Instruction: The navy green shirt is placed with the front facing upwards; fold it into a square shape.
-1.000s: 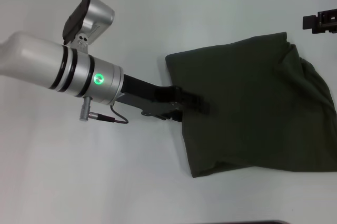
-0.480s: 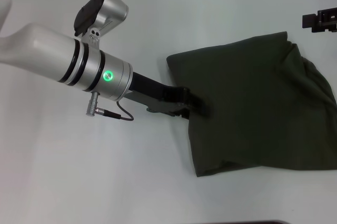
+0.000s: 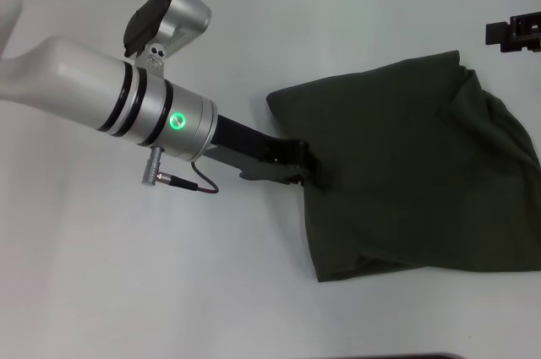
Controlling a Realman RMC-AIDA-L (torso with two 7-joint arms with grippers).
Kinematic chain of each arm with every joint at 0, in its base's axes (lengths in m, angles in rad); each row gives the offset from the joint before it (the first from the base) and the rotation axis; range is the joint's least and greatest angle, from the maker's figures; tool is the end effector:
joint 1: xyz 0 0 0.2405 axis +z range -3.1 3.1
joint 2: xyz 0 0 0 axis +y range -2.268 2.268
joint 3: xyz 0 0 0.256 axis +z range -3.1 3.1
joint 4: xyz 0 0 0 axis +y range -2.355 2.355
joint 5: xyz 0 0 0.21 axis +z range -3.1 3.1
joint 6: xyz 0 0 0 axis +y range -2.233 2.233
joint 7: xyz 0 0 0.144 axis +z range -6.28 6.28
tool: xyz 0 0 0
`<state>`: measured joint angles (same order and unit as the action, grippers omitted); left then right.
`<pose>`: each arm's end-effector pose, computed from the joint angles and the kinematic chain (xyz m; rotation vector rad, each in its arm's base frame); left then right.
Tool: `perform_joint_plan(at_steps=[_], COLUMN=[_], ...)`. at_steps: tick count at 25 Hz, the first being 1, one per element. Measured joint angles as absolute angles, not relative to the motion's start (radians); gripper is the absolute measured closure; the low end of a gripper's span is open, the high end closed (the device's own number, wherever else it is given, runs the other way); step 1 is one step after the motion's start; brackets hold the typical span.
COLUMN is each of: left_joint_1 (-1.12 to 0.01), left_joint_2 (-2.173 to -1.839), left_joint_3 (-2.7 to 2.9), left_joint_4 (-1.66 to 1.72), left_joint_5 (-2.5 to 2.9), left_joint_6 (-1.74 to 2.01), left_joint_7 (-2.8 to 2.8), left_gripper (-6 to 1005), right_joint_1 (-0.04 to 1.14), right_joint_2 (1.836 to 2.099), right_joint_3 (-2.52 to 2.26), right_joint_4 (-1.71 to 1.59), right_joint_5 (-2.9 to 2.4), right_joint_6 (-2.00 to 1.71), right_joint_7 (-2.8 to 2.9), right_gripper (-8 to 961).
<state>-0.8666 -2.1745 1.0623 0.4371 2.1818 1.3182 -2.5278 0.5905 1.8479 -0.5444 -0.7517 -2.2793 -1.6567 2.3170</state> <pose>-0.1788 0.3391 -0.1200 2.4202 1.8064 0.0707 0.2998 0.3548 0.1142 -2.2941 1.6879 0.4515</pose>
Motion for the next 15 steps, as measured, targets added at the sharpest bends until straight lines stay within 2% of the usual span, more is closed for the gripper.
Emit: perform_joint_plan(at_steps=[3, 8, 15], left_joint_1=[-0.851, -0.789, -0.755], left_joint_2=[-2.165, -2.132, -2.058], left_joint_3=[1.057, 1.048, 0.971], left_joint_4=[0.444, 0.521, 0.550], left_joint_5=[2.179, 2.179, 2.212], left_joint_6=[1.330, 1.382, 1.418], left_joint_7=[-2.525, -2.539, -2.550], left_gripper=[860, 884, 885], right_joint_1=[0.590, 0.587, 0.587], right_joint_2=[1.848, 1.848, 1.850], right_joint_3=[-0.545, -0.545, -0.545], right_joint_4=[-0.752, -0.750, -0.747], right_joint_5=[-2.279, -2.279, -2.279], right_joint_6=[-1.657, -1.656, -1.651], right_joint_7=[2.319, 2.320, 2.332], right_gripper=[400, 400, 400])
